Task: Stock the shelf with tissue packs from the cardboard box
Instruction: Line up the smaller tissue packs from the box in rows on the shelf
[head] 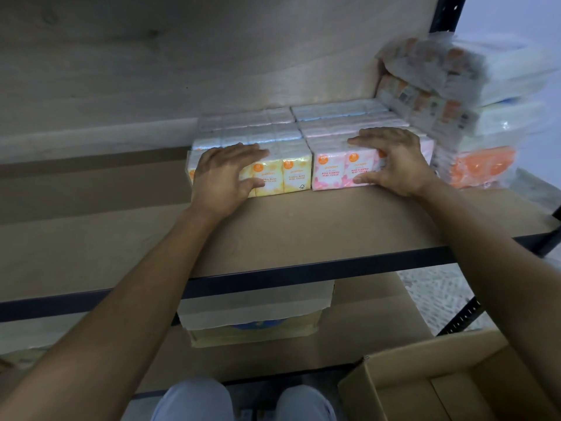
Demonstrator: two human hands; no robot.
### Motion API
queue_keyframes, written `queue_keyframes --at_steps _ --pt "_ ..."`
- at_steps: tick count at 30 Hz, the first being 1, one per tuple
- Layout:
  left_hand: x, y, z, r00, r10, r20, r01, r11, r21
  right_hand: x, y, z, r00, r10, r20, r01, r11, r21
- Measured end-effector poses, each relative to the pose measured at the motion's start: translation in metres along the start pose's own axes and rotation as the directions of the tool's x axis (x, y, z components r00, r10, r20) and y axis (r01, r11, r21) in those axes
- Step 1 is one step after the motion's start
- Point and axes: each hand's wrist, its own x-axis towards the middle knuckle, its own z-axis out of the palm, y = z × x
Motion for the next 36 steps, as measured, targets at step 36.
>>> queue_keyframes --at_steps 36 --pt "-0.007 0.030 -0.019 0.987 -0.131 0.088 0.130 0.991 0.014 -0.012 -0.037 -0.008 0.984 0.172 0.043 -0.157 0.958 -0.238"
